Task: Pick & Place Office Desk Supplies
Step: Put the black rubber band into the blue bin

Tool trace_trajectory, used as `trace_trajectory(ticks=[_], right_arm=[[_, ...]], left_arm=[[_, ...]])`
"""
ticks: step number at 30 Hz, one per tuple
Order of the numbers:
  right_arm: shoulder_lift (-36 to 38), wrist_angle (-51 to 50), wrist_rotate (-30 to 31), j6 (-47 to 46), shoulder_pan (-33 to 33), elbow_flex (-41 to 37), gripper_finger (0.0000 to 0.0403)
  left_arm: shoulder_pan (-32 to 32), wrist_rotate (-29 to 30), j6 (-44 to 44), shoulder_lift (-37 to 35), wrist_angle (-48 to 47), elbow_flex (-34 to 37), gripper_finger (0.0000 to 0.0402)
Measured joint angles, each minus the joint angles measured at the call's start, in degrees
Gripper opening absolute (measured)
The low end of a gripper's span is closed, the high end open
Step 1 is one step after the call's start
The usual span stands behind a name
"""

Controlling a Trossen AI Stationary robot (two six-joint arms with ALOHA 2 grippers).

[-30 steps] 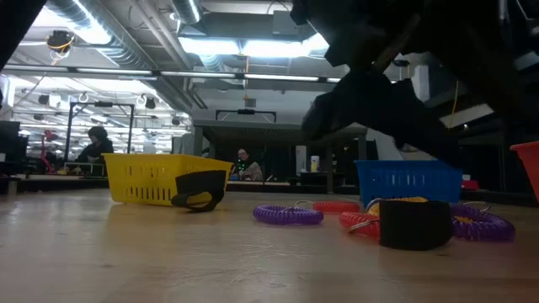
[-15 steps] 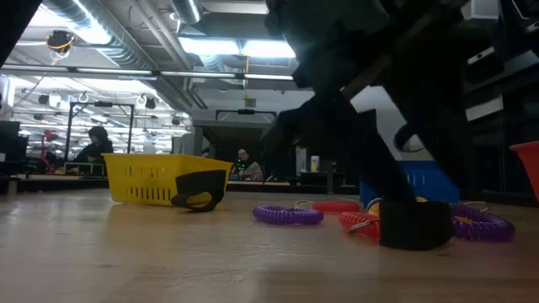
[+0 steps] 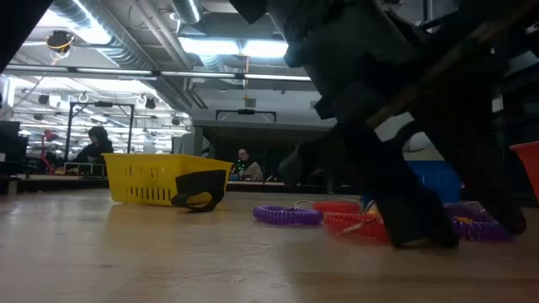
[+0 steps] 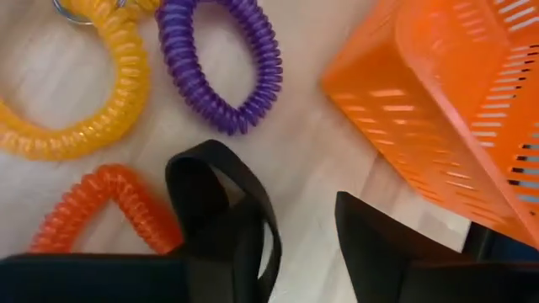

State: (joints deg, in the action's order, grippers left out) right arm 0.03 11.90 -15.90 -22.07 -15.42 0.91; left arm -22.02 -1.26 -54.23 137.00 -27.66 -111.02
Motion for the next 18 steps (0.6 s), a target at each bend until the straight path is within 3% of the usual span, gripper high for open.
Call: trace_trajectory(ticks=[8,13,18], right_arm=[[0.0,-0.05,1.11,0.57,0.0,0.0,0.016],[0.0,0.43,1.11,2.49,0.0,0.0,0.016],[-0.02,0.5,1.8,2.32,0.02,0.0,0.016]], left_arm=[[1.89,-7.2,2.33,0.7,0.88,-1.69,0.0015],[4.0,-9.25,6.73,0.08,1.2,-5.33,0.0004],[7.41,-6.38,12.08,-2.35,-0.2,-8.09,0.0004]])
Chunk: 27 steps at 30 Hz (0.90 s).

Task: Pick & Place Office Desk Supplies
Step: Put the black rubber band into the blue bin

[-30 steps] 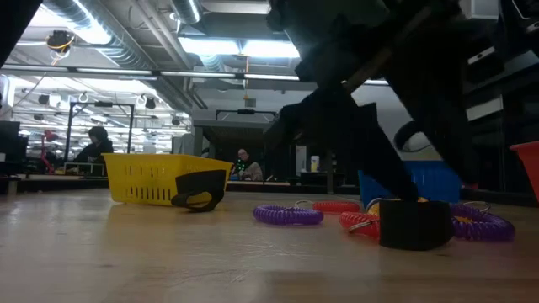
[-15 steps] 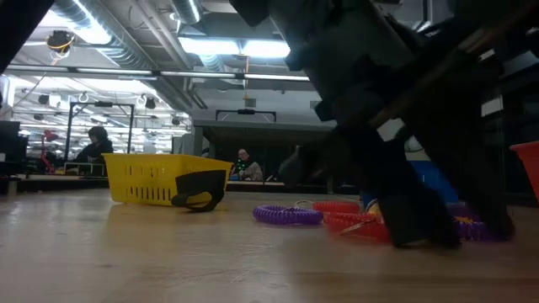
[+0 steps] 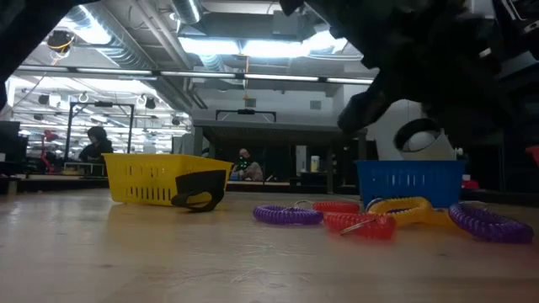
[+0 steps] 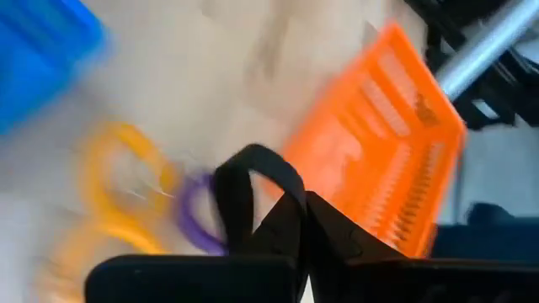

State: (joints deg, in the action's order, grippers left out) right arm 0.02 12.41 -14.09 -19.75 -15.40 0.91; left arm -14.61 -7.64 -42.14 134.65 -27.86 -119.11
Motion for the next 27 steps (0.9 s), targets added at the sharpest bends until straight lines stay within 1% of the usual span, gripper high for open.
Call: trace_trajectory(ticks=[4,11,14,16,20,23,27], right_arm=[[-0.01,0.05,0.16,-0.84,0.01,0.0,0.016],[-0.01,0.28,0.3,-2.33,0.01,0.0,0.016],[-0.01,0.28,1.85,-2.36,0.01,0.0,0.016],[-0.01,0.25,3.04,-2.34,0.01,0.0,0.016],[-0.01,0.26,5.58,-2.34,0.01,0.0,0.016],[-0.01,0.26,6.71,-2.59,0.01,0.0,0.016],[-0.01,0.24,7.7,-3.8,0.01,0.0,0.016]], left_arm=[[3.18,0.55,3.86,-1.65,-0.91,0.07,0.0004],[7.46,-1.72,9.69,-2.93,-2.11,0.05,0.0003],[9.47,-4.58,12.25,-2.78,-2.14,0.07,0.0003],[10.91,-4.65,13.62,-1.9,-1.98,-0.11,0.0004],[13.85,-6.43,15.05,0.22,-3.11,0.17,0.0004],[15.78,-7.58,15.4,0.37,-2.85,0.09,0.0006],[17.5,-7.59,15.34,0.35,-3.54,0.0,0.0024]])
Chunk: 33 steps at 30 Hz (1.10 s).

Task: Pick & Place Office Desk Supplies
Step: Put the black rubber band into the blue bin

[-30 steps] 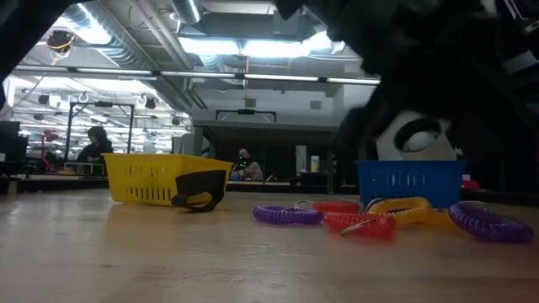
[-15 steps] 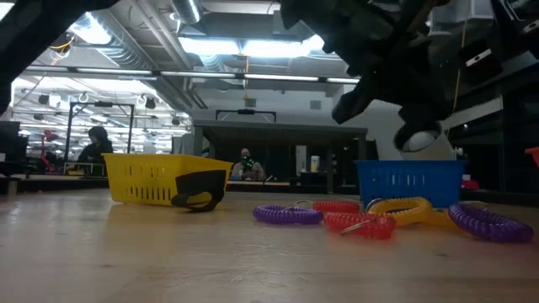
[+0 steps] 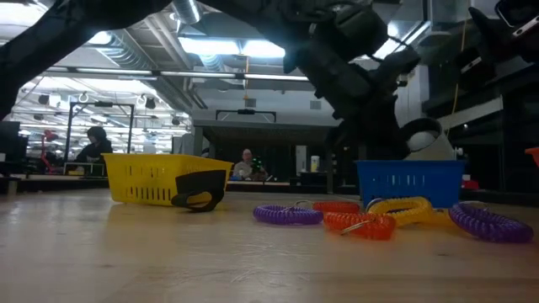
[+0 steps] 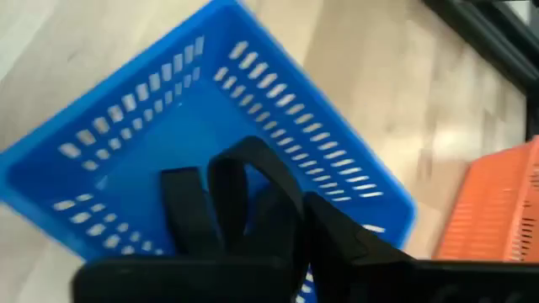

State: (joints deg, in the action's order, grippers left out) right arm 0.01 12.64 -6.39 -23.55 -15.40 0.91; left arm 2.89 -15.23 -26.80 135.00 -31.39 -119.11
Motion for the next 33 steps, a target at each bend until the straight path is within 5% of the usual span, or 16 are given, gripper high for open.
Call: trace_trajectory(ticks=[15,23,33], right_arm=[[0.0,-0.39,2.49,-0.06,0.0,0.0,0.016],[0.0,-0.58,2.56,-0.06,0.0,0.0,0.016],[0.0,-2.07,1.46,-1.11,-0.02,0.0,0.016]], left_arm=[[0.44,-2.99,1.09,0.0,-0.25,0.02,0.021],[-2.0,-5.49,-0.14,-4.1,-0.77,0.07,0.0207],[-7.95,8.36,-1.13,-9.64,-4.66,3.12,0.0184]])
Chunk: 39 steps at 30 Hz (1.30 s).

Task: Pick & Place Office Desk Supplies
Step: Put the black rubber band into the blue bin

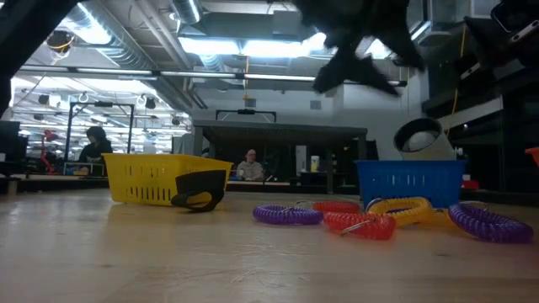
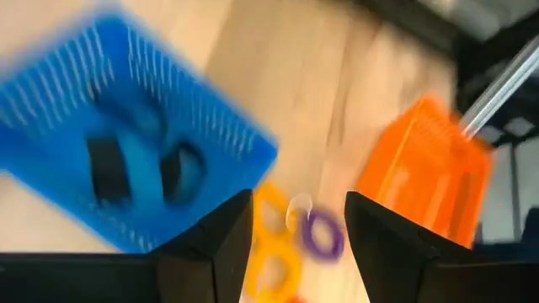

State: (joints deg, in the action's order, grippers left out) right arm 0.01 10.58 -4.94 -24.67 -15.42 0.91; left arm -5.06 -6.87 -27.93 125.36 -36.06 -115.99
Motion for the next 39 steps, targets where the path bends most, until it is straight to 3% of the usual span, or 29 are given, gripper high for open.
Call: trace_trajectory(ticks=[3,10,17,21,29,39], right_arm=[[0.0,-0.11,-0.63,-0.04,-0.02,0.0,0.016],[0.0,0.02,-3.24,-1.11,-0.04,0.0,0.016],[0.0,-0.07,-2.1,-0.42,0.0,0.0,0.016],[0.0,-0.3,-1.83,-0.29,0.0,0.0,0.016],[0.0,-0.4,1.2,0.02,0.0,0.0,0.016],[0.0,-0.43,1.54,-0.22,0.0,0.0,0.016]], left_arm=[[-2.08,1.74,-3.99,0.03,2.78,5.42,0.0184],[-6.88,11.28,-16.14,-6.38,22.9,20.01,0.0173],[-9.57,20.34,-22.02,-20.16,18.86,36.33,0.0158],[-10.31,21.19,-24.31,-27.1,14.08,44.53,0.0152],[-11.02,16.26,-22.33,-29.35,-3.65,46.15,0.0138],[-11.15,11.81,-7.11,-27.9,-2.93,46.0,0.0136]])
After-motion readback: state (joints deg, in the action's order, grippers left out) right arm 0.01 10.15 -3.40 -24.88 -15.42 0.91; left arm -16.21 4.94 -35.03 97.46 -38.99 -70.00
